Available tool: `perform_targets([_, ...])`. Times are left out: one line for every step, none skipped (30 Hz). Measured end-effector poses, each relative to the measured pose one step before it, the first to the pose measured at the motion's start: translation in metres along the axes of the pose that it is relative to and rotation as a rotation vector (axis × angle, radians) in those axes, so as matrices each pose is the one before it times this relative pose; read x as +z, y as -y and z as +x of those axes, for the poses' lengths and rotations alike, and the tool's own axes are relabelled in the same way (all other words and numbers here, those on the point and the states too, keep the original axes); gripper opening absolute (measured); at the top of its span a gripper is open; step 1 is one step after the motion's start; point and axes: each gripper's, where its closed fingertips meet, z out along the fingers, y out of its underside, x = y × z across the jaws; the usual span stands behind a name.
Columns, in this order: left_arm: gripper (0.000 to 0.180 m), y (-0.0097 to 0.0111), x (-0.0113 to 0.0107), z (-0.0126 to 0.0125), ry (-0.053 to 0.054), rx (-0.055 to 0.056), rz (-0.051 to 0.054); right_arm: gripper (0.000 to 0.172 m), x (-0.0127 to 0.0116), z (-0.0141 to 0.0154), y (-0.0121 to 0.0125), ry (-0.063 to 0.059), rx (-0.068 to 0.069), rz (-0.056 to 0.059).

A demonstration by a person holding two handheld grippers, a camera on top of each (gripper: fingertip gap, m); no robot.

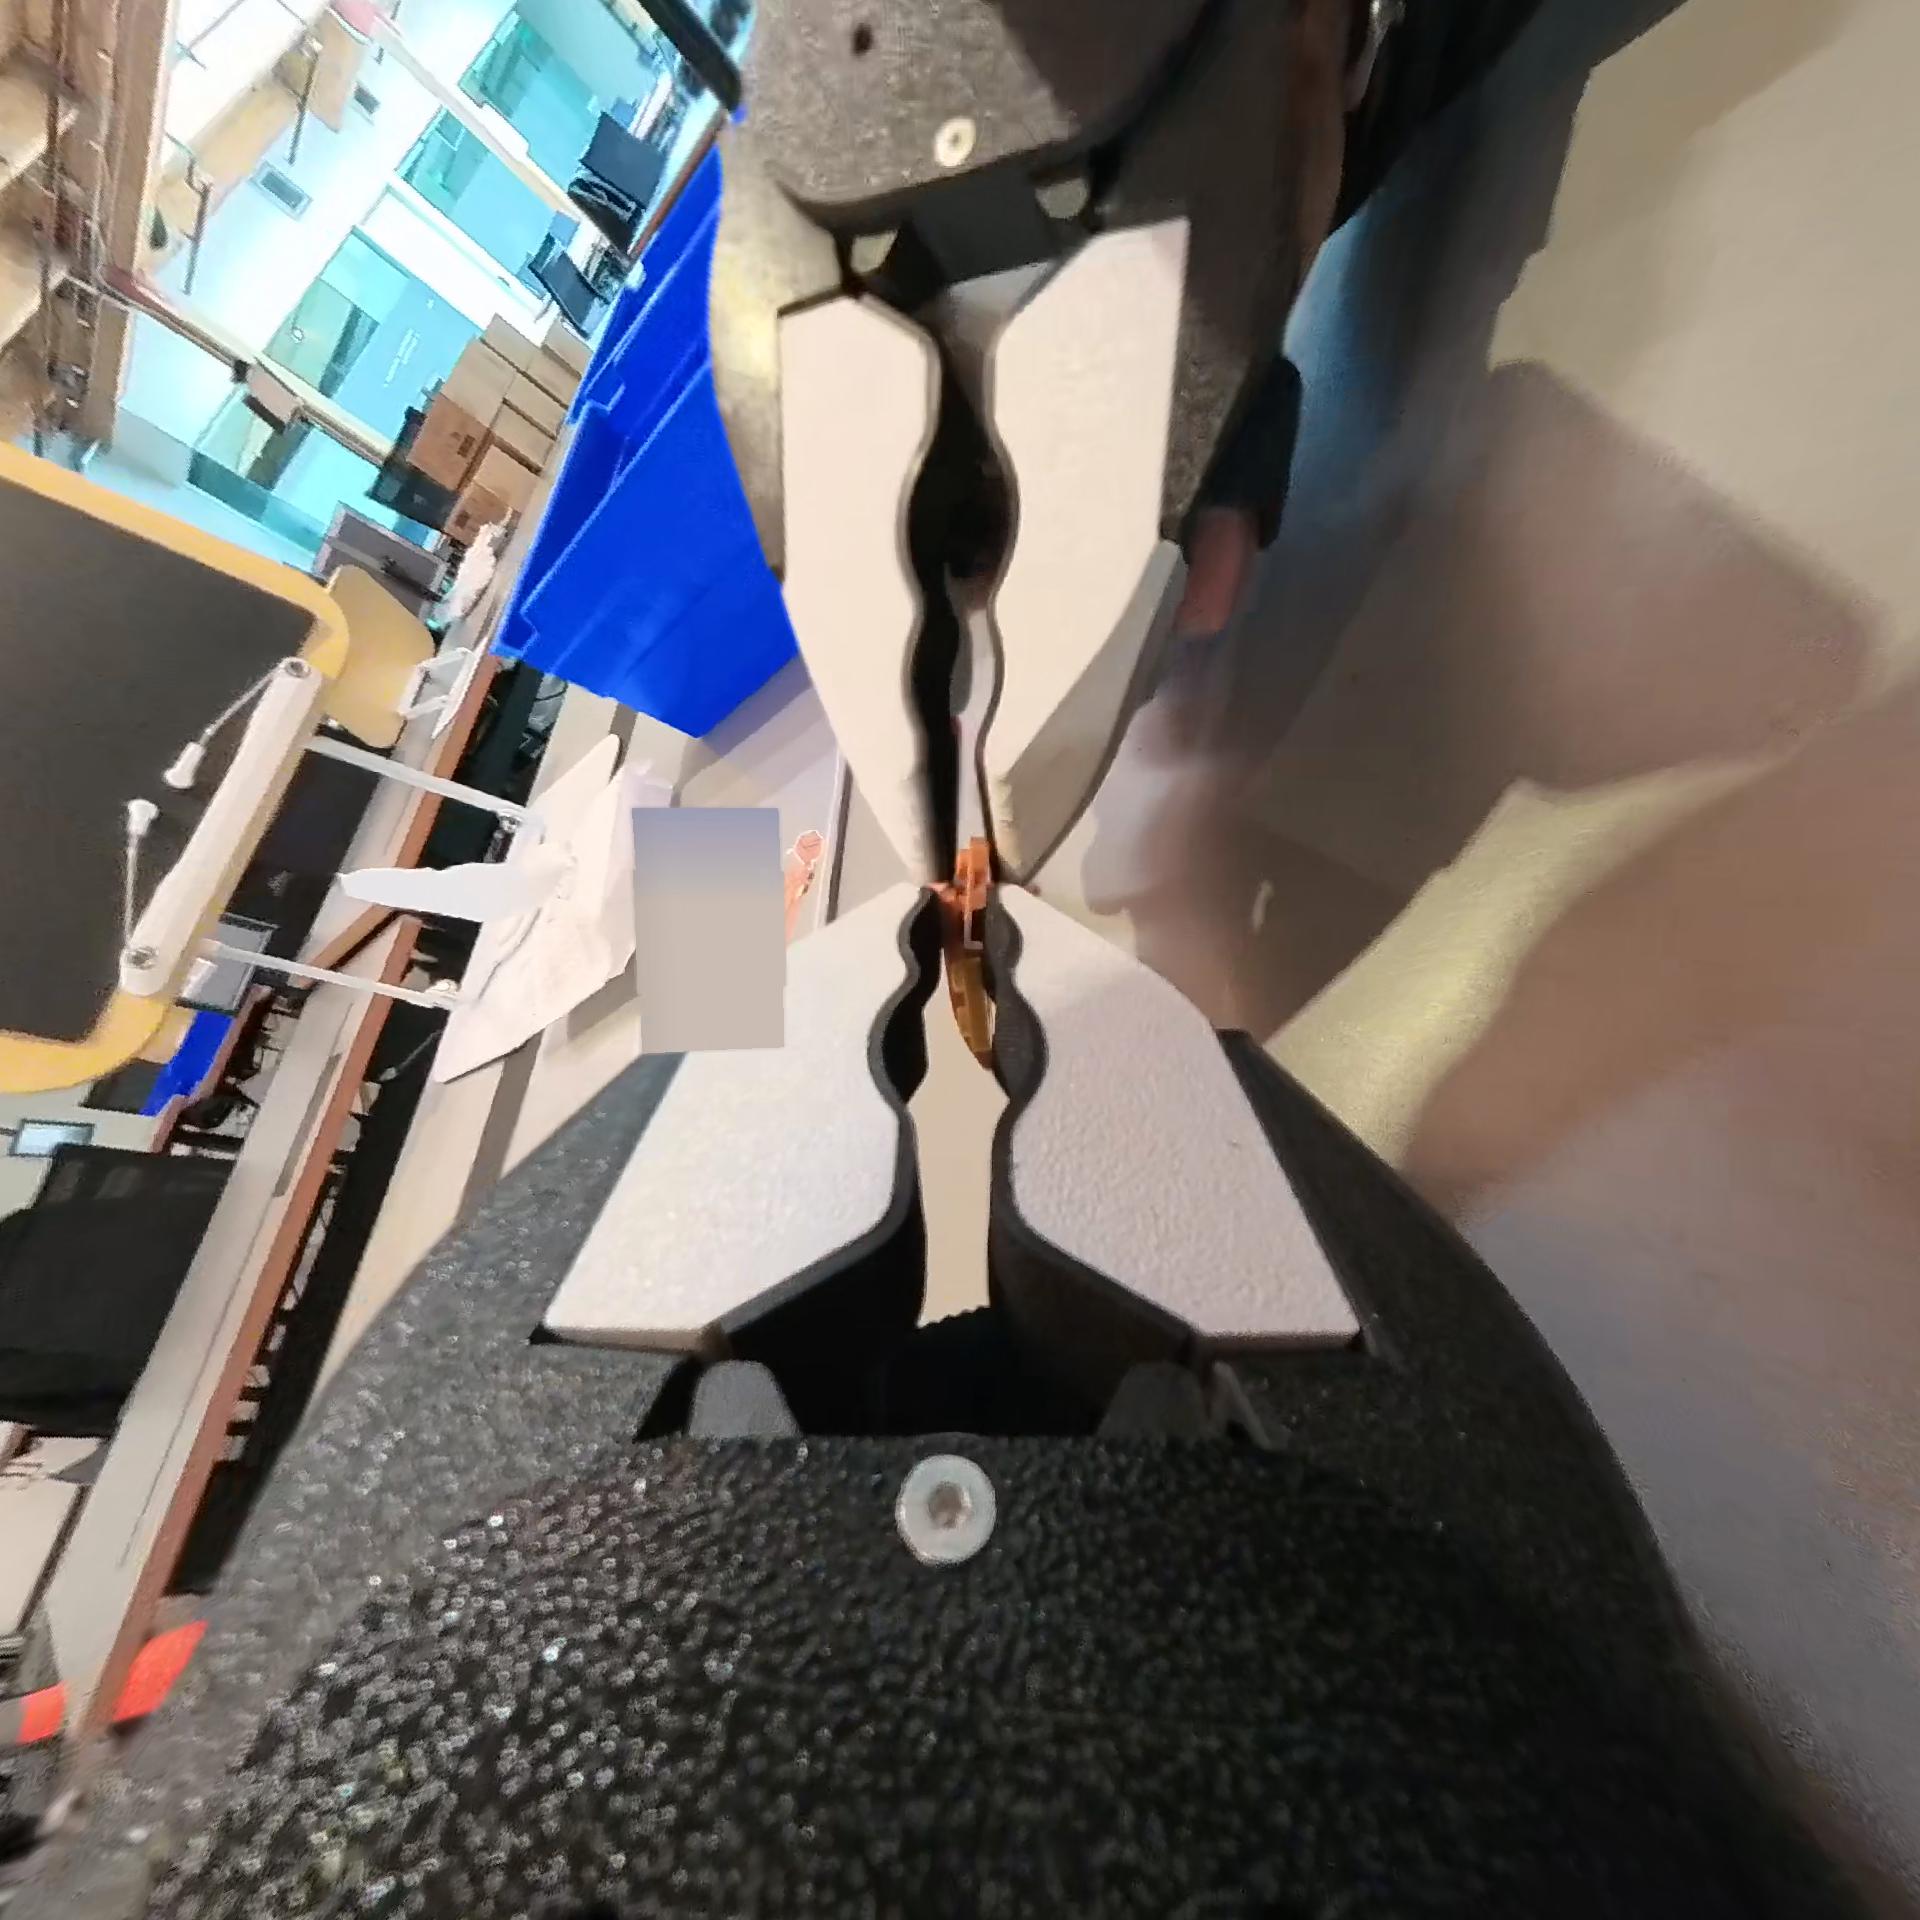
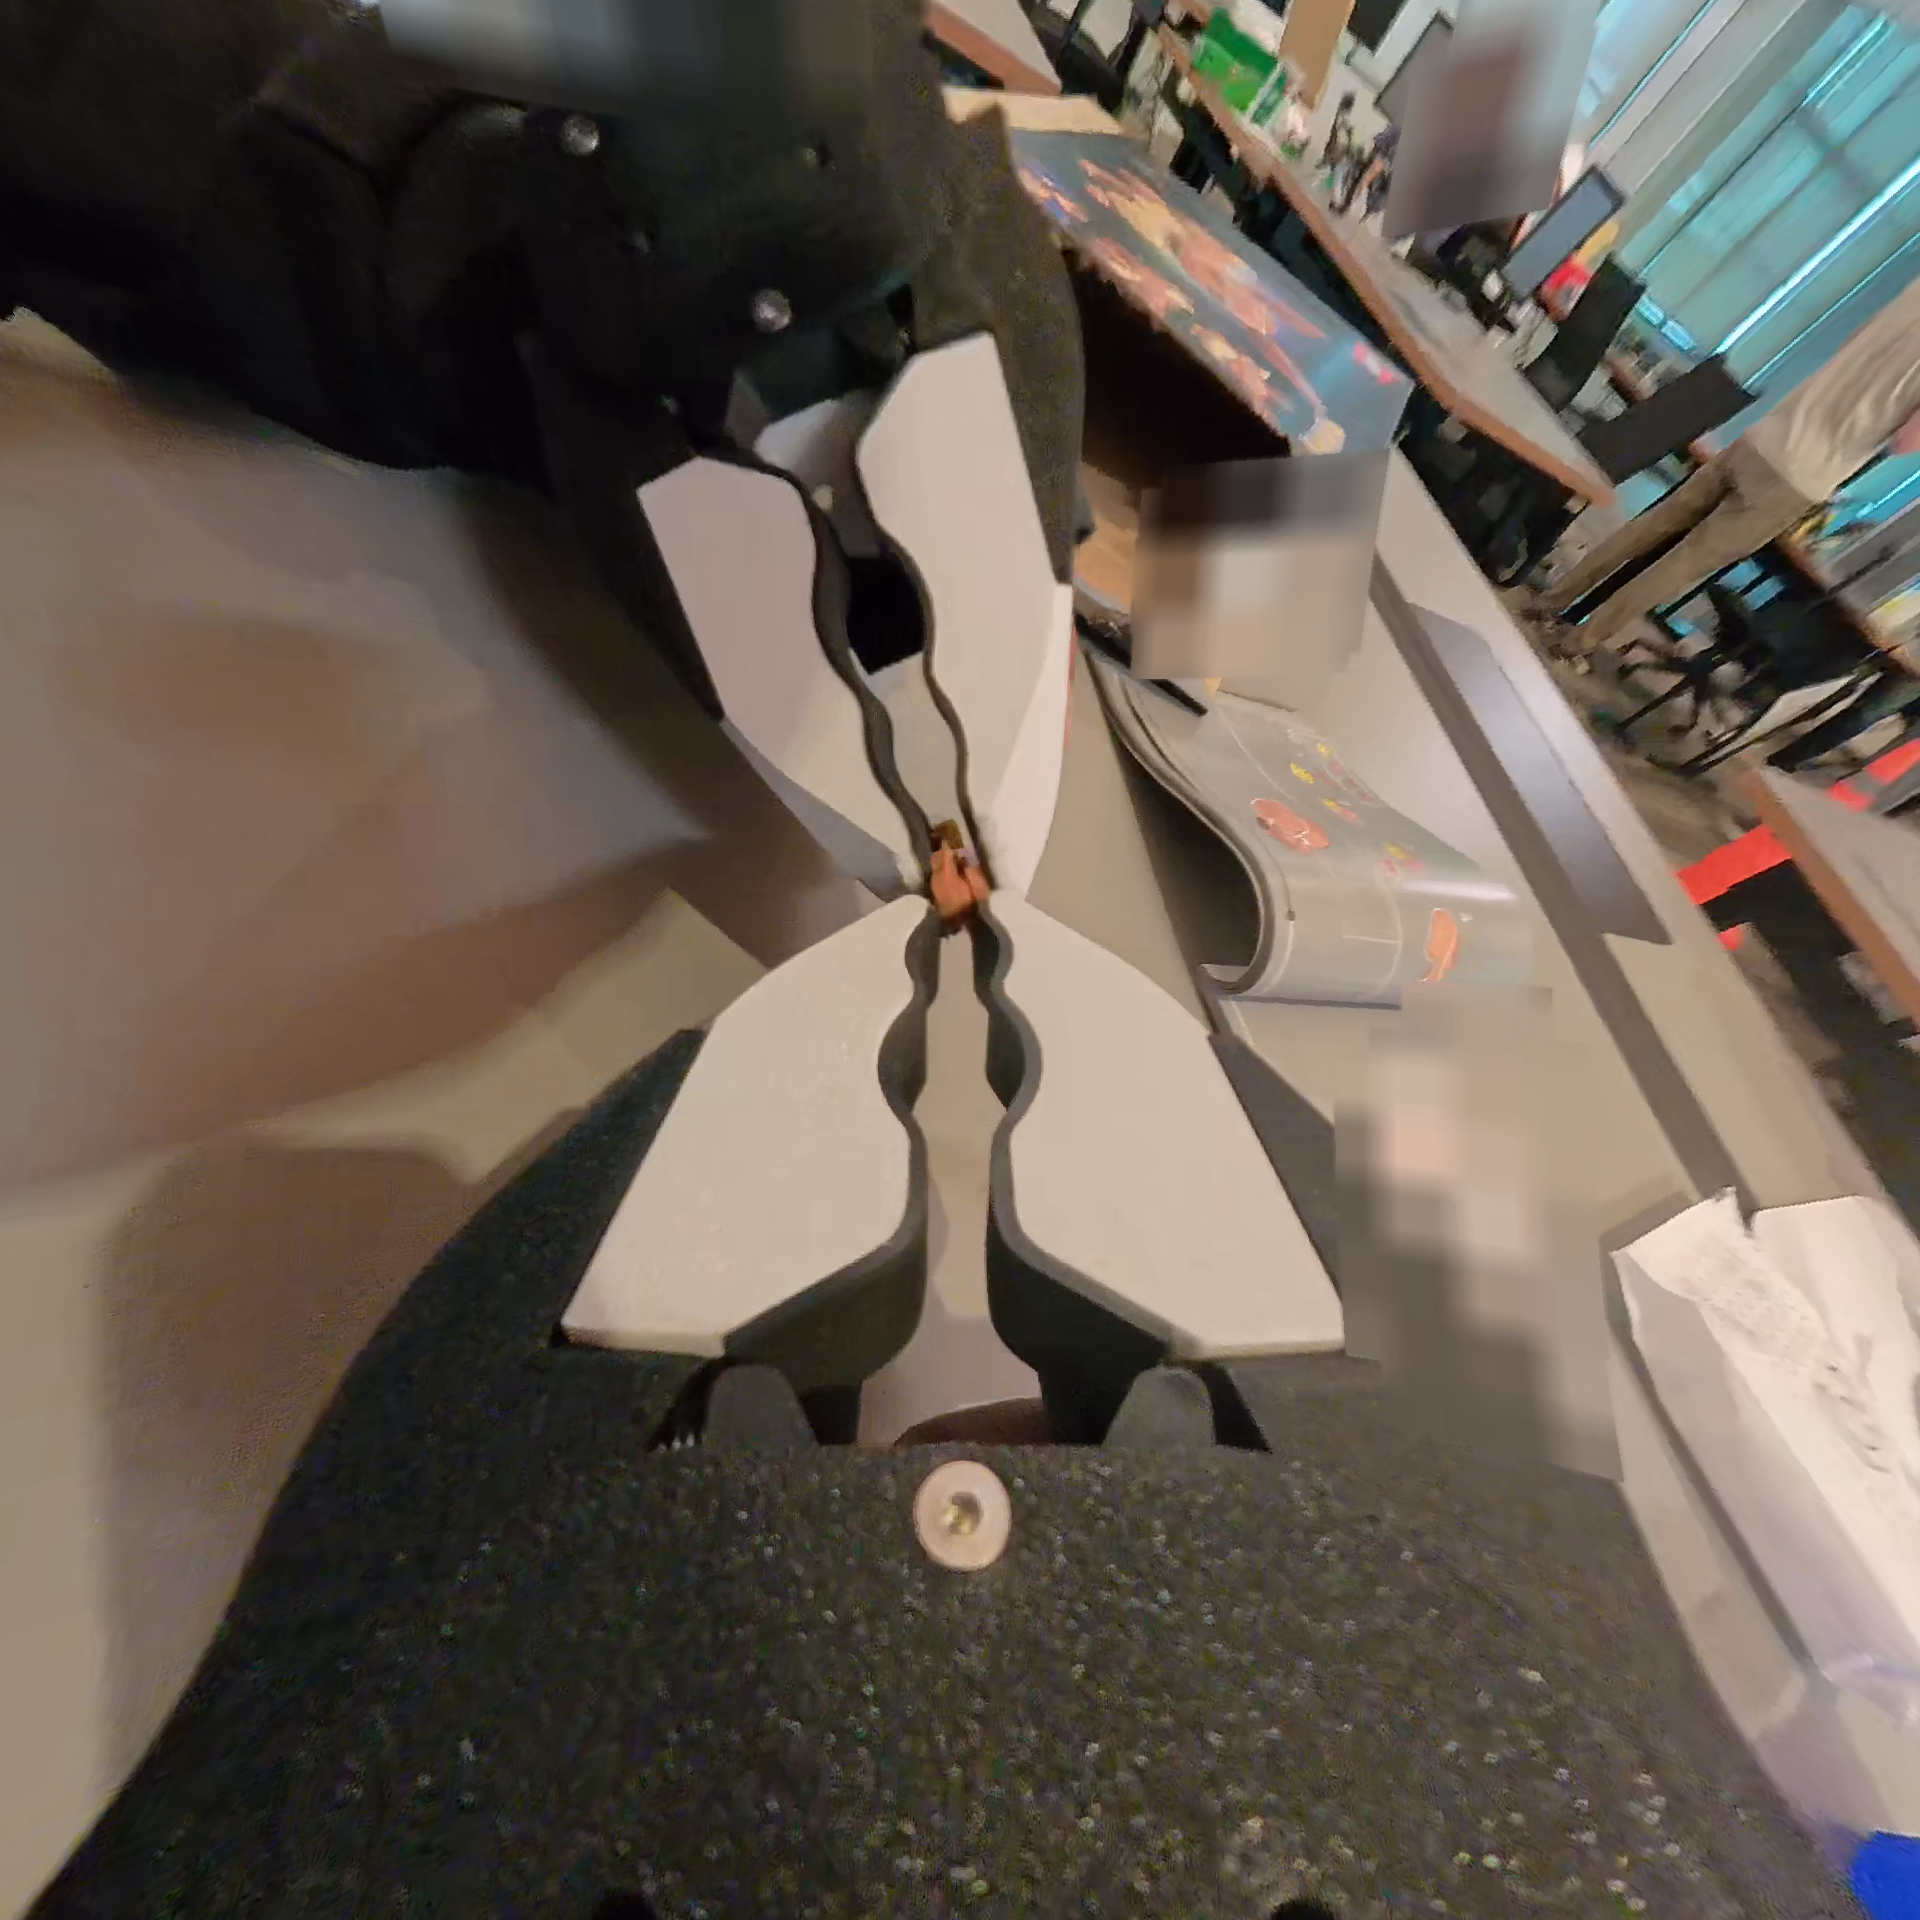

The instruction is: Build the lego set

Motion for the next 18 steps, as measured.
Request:
perform_targets([0.007,-0.00078,0.00036,0.00016,-0.0136,-0.0276,0.0048,0.005,0.00034,0.00024,-0.00043,-0.014,-0.0275,0.004])
perform_targets([0.007,-0.00097,0.00022,0.00024,-0.0163,-0.029,0.0023,0.005,0.00029,0.00093,-0.0003,-0.0179,-0.0304,0.0042])
perform_targets([0.007,-0.00076,0.00019,-0.00036,-0.0098,-0.0253,-0.0001,0.005,0.00029,0.00066,-0.00029,-0.0142,-0.0285,0.0016])
perform_targets([0.007,-0.00053,0.00012,0.00043,-0.0079,-0.0096,-0.001,0.004,0.00019,-0.00049,-0.00044,-0.0032,-0.0218,-0.0015])
perform_targets([0.007,-0.00072,0.00025,0.00097,-0.0104,-0.0099,-0.0029,0.004,0.00034,-0.00054,-0.0007,-0.0014,-0.0135,-0.0023])
perform_targets([0.007,-0.00091,0.00041,0.0006,-0.0106,-0.0168,-0.006,0.004,0.00039,-0.00023,-0.00081,-0.0002,-0.0046,-0.0024])
perform_targets([0.007,-0.00099,0.0005,0.00071,-0.0119,-0.017,-0.0061,0.004,0.00053,-0.00078,-0.00074,0.0052,0.0009,-0.0036])
perform_targets([0.007,-0.00131,0.00045,0.00147,-0.0192,-0.0227,-0.0071,0.005,0.0006,-0.00115,-0.00104,0.0088,0.0027,-0.0056])
perform_targets([0.007,-0.00129,0.0005,0.00131,-0.0195,-0.0254,-0.0071,0.005,0.00065,-0.00075,-0.00086,0.0053,0.0034,-0.0053])
perform_targets([0.007,-0.00102,0.00032,0.00069,-0.0095,-0.0149,-0.0051,0.005,0.00038,-0.00066,-0.00088,0.0069,0.0071,-0.0057])
perform_targets([0.007,-0.00104,0.00058,0.00084,-0.0103,-0.0126,-0.0076,0.005,0.00057,-0.00108,-0.00121,0.0138,0.0135,-0.0078])
perform_targets([0.007,-0.00157,0.00088,0.00153,-0.0162,-0.0191,-0.0114,0.004,0.00069,-0.00148,-0.00164,0.0187,0.0208,-0.0084])
perform_targets([0.007,-0.00171,0.00095,0.00143,-0.0155,-0.0187,-0.0132,0.004,0.00088,-0.00118,-0.0016,0.0184,0.0287,-0.0075])
perform_targets([0.007,-0.00157,0.00082,0.001,-0.0088,-0.0116,-0.0127,0.004,0.00102,-0.0014,-0.00201,0.0232,0.0332,-0.0104])
perform_targets([0.007,-0.00227,0.00139,0.00181,-0.0146,-0.0131,-0.0169,0.004,0.00126,-0.00189,-0.00256,0.0273,0.0348,-0.0143])
perform_targets([0.007,-0.00256,0.00143,0.00185,-0.0157,-0.0163,-0.0184,0.004,0.00134,-0.00119,-0.0024,0.0224,0.033,-0.0104])
perform_targets([0.007,-0.00208,0.00117,0.00049,-0.0047,-0.0104,-0.0155,0.004,0.00128,-0.00044,-0.00211,0.0173,0.0309,-0.0065])
perform_targets([0.007,-0.00206,0.00122,0.00085,-0.007,-0.0085,-0.0159,0.004,0.00129,-0.0011,-0.00206,0.0202,0.0286,-0.0076])
